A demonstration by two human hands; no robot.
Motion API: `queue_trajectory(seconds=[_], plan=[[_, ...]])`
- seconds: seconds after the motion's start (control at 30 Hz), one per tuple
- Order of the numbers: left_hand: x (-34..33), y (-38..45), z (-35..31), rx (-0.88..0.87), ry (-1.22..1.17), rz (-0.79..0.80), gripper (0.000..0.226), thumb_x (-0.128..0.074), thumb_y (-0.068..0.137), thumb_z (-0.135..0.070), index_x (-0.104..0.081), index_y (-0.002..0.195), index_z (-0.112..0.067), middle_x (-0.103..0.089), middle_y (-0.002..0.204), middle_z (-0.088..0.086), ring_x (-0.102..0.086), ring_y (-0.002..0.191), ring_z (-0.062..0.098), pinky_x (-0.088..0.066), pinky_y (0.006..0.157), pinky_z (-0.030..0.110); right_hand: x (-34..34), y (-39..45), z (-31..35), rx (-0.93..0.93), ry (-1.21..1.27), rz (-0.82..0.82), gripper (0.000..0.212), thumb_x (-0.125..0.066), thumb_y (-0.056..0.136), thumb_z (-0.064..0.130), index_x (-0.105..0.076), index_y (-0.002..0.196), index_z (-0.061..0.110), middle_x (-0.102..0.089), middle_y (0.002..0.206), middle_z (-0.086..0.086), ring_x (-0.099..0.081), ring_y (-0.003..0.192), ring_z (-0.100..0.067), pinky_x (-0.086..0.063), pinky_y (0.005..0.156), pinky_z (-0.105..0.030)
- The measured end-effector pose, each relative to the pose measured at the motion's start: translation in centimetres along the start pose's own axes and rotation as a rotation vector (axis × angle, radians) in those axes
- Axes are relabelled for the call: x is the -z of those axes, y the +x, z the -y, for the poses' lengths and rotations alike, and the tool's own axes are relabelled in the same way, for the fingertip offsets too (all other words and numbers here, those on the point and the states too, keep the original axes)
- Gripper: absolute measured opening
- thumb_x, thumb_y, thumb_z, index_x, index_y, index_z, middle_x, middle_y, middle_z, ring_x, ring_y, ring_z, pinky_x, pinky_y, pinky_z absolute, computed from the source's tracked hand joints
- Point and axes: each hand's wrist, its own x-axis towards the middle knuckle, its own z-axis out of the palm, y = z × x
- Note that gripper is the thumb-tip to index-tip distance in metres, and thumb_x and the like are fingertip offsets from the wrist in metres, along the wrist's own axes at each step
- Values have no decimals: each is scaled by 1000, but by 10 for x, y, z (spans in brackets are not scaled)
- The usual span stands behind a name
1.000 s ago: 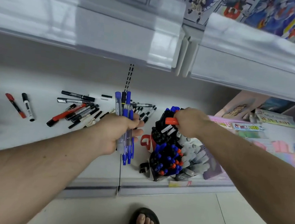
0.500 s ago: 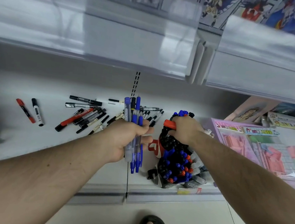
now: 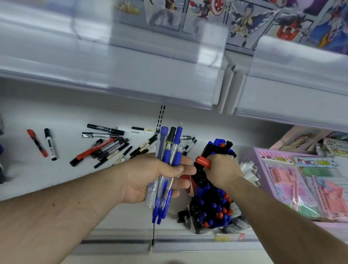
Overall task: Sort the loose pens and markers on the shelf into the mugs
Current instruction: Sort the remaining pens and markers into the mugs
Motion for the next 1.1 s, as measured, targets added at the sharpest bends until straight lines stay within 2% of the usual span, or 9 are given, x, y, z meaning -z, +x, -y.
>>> queue_trajectory(seconds=[0.1, 0.2, 0.3, 0.43, 0.53, 0.67, 0.73, 0.87, 1.1], plan=[[-3, 3, 1, 0, -1, -30, 24, -57, 94, -2, -72, 106, -16, -76, 103, 1, -73, 81, 14, -58, 71, 31, 3, -4, -2, -57, 157, 24, 26, -60, 92, 32, -50, 69, 27, -55, 67, 4, -63, 73, -23, -42, 59, -27], [-4, 9, 3, -1, -31, -81, 21, -58, 93, -2, -72, 103, -14, -77, 98, 3, -73, 76, 14, -59, 67, 31, 32, -8, -7, -310, 853, -223, 29, -61, 90, 48, -58, 81, 20, -60, 66, 0, -56, 55, -18, -41, 53, -25], [-3, 15, 4, -16, -84, -135, 20, -59, 92, -3, -72, 104, -13, -77, 94, 4, -73, 72, 14, -61, 63, 30, 67, -10, -26, -530, 1413, -379, 27, -58, 92, 37, -52, 79, 14, -51, 65, -3, -49, 52, -19, -42, 56, -31], [-3, 26, 2, -47, -192, -212, 18, -59, 93, -2, -71, 104, -11, -77, 84, 3, -72, 66, 14, -61, 61, 31, 73, -6, -46, -515, 1176, -539, 31, -51, 93, 43, -48, 82, 14, -41, 66, -1, -39, 55, -17, -34, 50, -26], [-8, 33, 2, -67, -235, -247, 17, -59, 94, -3, -70, 101, -14, -76, 79, 0, -71, 64, 13, -60, 63, 32, 66, 3, -47, -419, 923, -673, 36, -66, 88, 35, -48, 101, 7, -51, 73, -3, -51, 58, -16, -35, 38, -13], [-13, 38, 4, -73, -244, -252, 16, -59, 94, -3, -70, 100, -14, -76, 77, 0, -71, 63, 13, -59, 64, 33, 61, 11, -40, -352, 774, -669, 34, -66, 91, 29, -42, 105, 10, -56, 70, 0, -54, 60, -9, -45, 62, -20], [-12, 39, 4, -72, -242, -256, 16, -60, 94, -4, -70, 100, -15, -76, 77, -1, -71, 64, 12, -60, 64, 33, 60, 15, -37, -292, 733, -669, 22, -57, 98, 23, -47, 108, 6, -50, 65, 10, -46, 58, -4, -32, 56, -18], [-7, 39, 5, -72, -243, -269, 17, -60, 94, -4, -70, 102, -15, -75, 76, -2, -71, 64, 12, -59, 65, 33, 56, 31, -37, -245, 680, -619, 12, -46, 103, 19, -46, 97, 9, -61, 63, 8, -51, 51, 7, -31, 58, -18], [-2, 39, 6, -77, -225, -259, 17, -60, 93, -4, -70, 102, -15, -76, 76, -2, -71, 63, 12, -60, 63, 32, 25, 55, -41, -160, 515, -465, 23, -44, 99, 25, -49, 121, 17, -68, 95, -9, -66, 81, -31, -56, 74, -46]])
